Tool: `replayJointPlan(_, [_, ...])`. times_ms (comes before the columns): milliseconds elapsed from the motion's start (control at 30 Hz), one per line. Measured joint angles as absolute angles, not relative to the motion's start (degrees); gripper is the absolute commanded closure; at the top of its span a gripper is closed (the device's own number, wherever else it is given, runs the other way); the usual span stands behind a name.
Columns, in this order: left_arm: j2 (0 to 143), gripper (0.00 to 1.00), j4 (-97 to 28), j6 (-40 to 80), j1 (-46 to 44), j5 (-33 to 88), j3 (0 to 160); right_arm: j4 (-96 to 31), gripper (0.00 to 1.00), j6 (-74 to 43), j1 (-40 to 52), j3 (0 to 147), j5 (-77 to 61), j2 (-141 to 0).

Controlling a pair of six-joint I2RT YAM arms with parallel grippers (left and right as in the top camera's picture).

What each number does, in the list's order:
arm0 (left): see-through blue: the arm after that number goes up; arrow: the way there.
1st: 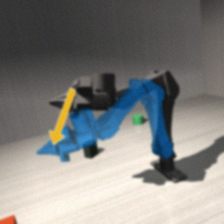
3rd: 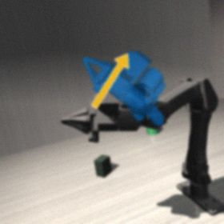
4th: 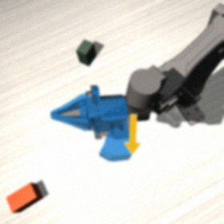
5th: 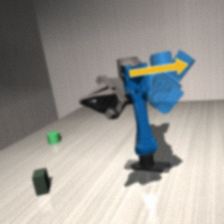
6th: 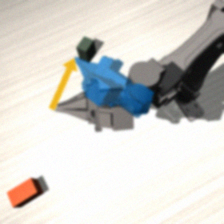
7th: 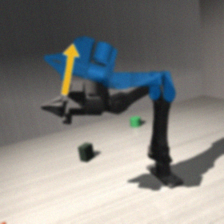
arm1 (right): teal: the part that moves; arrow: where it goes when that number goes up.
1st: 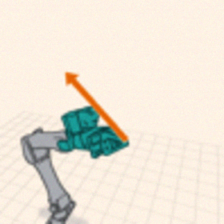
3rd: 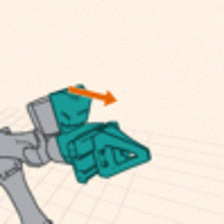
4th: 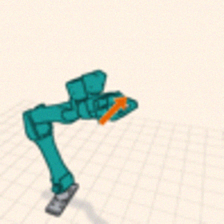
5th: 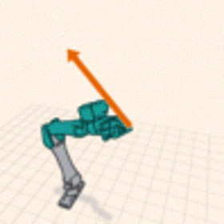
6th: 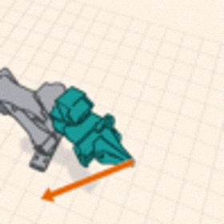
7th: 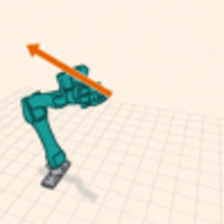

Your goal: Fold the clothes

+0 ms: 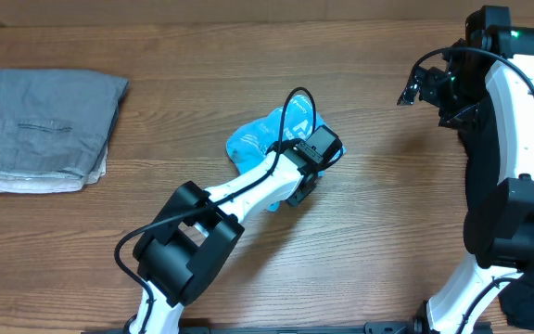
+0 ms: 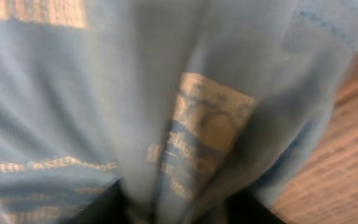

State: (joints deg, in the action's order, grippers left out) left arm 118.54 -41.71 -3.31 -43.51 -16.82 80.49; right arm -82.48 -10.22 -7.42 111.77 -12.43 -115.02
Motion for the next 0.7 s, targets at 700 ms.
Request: replayJointPlan(700, [123.9, 0.96, -50.43, -0.14, -37.04, -21.15, 97.47, -82.54, 0.0, -10.24, -7.42, 111.77, -12.43, -115.02])
